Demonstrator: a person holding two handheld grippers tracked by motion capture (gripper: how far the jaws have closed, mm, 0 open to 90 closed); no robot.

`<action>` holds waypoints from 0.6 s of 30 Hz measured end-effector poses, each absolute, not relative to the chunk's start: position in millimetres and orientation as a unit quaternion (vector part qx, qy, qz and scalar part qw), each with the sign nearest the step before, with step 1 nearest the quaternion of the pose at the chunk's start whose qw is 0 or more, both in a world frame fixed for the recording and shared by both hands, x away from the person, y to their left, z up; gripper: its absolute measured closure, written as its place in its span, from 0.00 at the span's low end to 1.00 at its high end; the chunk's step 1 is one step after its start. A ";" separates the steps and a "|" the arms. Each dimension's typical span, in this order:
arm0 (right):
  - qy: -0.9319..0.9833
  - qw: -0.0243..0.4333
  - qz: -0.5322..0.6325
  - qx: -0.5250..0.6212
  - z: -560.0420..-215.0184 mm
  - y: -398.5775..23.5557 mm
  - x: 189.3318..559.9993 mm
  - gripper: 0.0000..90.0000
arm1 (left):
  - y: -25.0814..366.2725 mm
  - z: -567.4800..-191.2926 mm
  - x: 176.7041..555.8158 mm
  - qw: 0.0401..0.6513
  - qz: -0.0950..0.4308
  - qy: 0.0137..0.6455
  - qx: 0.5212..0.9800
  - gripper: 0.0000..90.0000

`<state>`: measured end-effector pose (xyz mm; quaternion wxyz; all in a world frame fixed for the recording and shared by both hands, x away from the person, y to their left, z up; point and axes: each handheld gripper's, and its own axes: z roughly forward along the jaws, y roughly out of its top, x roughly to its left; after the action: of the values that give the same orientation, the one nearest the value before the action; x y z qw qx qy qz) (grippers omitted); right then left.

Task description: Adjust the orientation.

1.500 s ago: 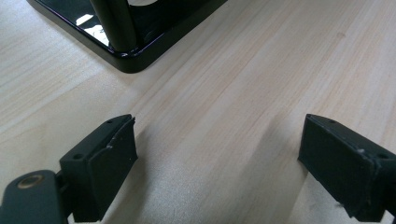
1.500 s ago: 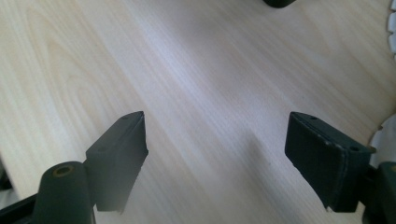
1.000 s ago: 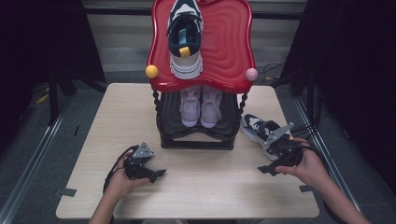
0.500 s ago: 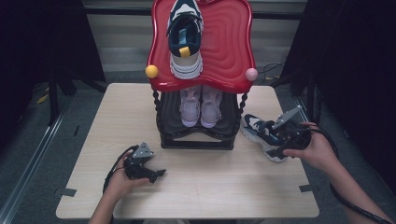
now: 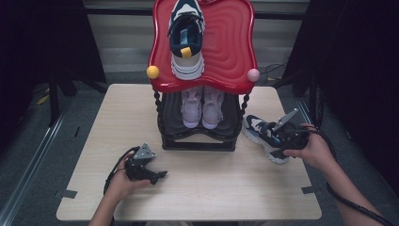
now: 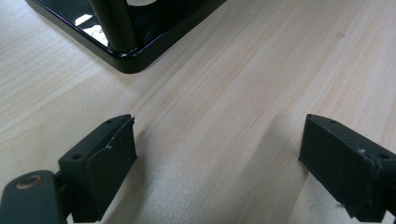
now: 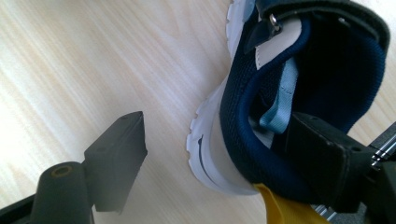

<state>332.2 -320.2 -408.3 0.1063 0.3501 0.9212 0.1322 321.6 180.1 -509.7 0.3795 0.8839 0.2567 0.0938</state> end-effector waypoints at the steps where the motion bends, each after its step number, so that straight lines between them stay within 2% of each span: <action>1: 0.922 0.105 0.132 0.350 -409.8 -319.6 333.1 0.22 | 180.1 -509.7 321.6 0.380 0.094 0.257 0.884 0.11; 18: 0.926 0.065 0.139 0.346 -409.3 -301.1 331.2 0.27 | 179.6 -509.6 321.9 0.380 0.095 0.259 0.883 0.11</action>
<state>331.2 -301.1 -409.3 0.0650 0.3456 0.9258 0.1386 321.9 179.6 -509.6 0.3804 0.8826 0.2594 0.0951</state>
